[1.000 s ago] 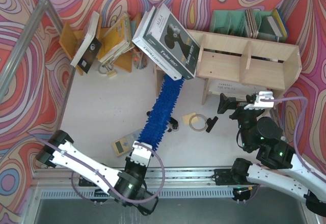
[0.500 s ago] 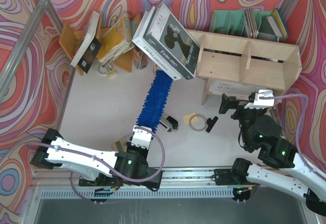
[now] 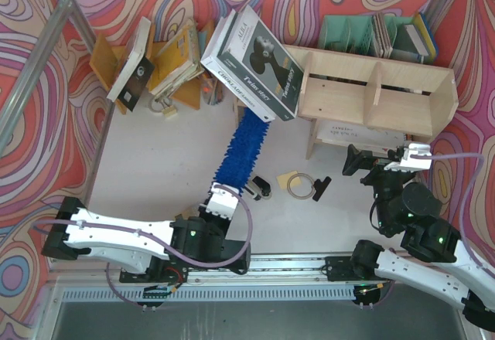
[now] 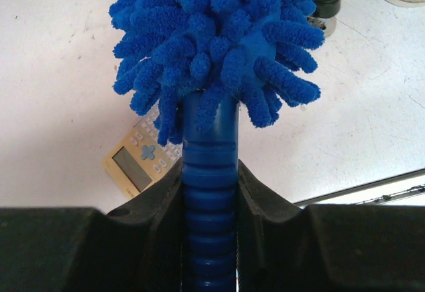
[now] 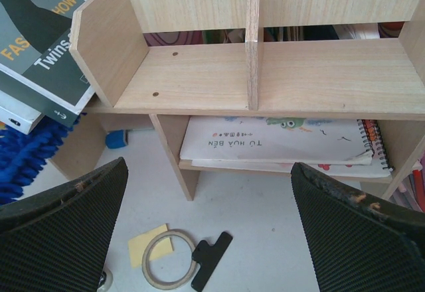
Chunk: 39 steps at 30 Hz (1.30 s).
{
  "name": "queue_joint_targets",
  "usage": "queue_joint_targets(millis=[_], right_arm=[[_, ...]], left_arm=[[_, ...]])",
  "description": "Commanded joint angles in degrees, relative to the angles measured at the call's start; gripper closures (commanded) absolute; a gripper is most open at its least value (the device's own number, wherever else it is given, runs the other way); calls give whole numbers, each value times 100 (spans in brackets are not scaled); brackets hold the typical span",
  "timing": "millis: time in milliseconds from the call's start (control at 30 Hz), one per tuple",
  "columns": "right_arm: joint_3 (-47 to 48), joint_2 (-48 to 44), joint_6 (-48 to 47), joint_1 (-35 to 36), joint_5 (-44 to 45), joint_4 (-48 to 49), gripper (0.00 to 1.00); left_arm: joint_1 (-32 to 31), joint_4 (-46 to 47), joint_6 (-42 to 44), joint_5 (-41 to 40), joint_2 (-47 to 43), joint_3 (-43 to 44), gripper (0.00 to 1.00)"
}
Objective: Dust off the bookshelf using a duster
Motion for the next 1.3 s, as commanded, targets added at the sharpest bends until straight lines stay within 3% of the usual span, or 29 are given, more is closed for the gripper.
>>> queue_joint_targets(millis=[0, 367, 533, 1267], right_arm=[[-59, -19, 4, -7, 78, -16, 1], [-77, 3, -149, -7, 102, 99, 1], [-72, -10, -149, -9, 129, 85, 1], [-93, 64, -239, -9, 172, 169, 1]], left_arm=[[37, 879, 914, -400, 306, 189, 100], [64, 2939, 2393, 230, 848, 343, 100], [64, 3313, 2685, 583, 1013, 397, 100], [143, -802, -509, -539, -701, -274, 100]])
